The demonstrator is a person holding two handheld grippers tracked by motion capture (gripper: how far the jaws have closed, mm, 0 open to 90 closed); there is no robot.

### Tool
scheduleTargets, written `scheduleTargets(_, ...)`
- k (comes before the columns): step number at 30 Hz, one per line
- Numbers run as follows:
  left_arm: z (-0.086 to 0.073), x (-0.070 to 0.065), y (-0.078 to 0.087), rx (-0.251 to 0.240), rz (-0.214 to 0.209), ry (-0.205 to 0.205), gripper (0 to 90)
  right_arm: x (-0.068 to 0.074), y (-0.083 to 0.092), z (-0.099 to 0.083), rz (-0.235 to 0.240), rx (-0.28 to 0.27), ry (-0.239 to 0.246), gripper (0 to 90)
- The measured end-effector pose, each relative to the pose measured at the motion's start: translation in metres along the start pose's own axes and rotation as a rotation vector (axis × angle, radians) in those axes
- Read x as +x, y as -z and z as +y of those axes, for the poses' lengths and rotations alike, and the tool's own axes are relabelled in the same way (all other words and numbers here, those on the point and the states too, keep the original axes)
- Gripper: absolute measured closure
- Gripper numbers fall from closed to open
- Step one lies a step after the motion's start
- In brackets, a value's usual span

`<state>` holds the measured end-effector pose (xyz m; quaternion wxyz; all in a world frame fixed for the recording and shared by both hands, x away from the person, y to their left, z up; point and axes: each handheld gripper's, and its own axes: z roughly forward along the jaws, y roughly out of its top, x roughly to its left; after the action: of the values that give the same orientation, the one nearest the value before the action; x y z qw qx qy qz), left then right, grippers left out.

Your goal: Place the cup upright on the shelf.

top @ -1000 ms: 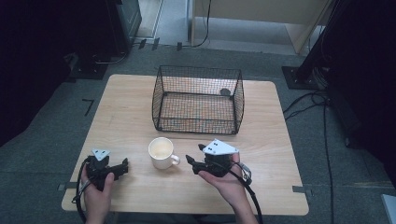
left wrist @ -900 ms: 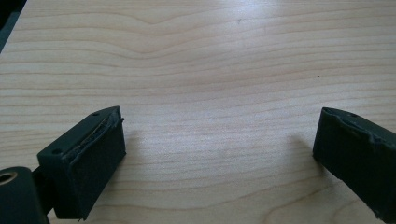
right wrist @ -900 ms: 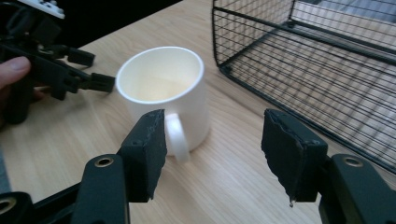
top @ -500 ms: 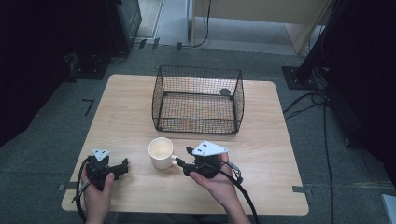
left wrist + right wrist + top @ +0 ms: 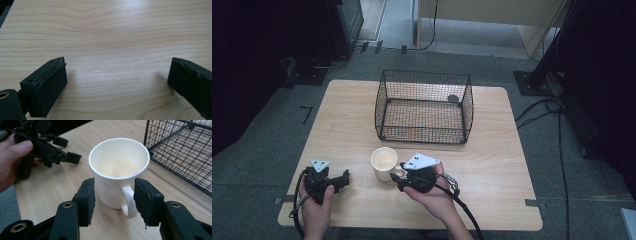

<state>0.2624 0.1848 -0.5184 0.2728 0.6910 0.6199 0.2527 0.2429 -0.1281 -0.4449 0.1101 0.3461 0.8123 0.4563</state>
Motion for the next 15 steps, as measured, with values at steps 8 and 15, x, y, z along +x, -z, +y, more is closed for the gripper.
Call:
scheduleTargets(8,0.000,0.000,0.000,0.000,0.000,0.000,2.4,-0.001,-0.007,0.002,-0.021,0.011,-0.009,54.3)
scheduleTargets(15,0.000,0.000,0.000,0.000,0.000,0.000,2.4,-0.002,-0.017,-0.003,-0.060,0.057,0.007,55.1)
